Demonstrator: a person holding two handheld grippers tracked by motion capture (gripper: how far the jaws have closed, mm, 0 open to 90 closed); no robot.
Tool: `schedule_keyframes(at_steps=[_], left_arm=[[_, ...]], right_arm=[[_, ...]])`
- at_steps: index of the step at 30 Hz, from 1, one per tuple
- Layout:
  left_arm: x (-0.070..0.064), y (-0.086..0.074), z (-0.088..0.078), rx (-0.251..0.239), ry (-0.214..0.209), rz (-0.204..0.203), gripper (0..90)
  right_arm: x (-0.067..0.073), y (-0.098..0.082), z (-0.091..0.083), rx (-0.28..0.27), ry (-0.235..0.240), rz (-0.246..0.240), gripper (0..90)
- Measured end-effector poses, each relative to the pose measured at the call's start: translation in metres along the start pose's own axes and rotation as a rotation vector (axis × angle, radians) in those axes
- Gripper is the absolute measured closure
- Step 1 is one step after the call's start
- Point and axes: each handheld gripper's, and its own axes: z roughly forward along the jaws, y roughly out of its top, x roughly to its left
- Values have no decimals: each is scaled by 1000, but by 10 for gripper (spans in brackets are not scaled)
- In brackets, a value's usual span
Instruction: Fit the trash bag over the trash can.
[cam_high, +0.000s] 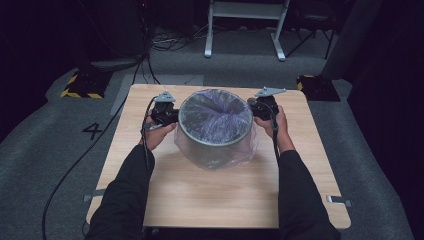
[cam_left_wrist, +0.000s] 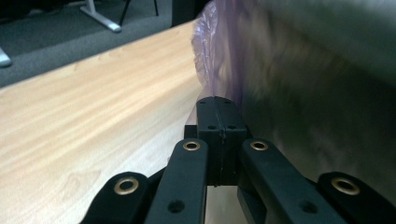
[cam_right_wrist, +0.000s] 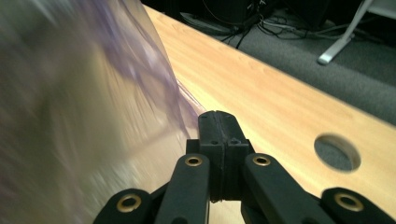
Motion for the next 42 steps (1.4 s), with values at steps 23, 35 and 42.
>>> schedule_keyframes(at_steps=[23, 35, 42], left_arm=[[-17, -57, -45, -20, 43, 64, 743], [-48, -73, -68, 39, 17, 123, 244], [-68, -67, -66, 22, -61, 168, 182]], right_arm=[[-12, -66, -27, 17, -38, 108, 721], [-18, -78, -85, -14, -53, 63, 297], [11, -76, -110, -69, 59, -51, 254]])
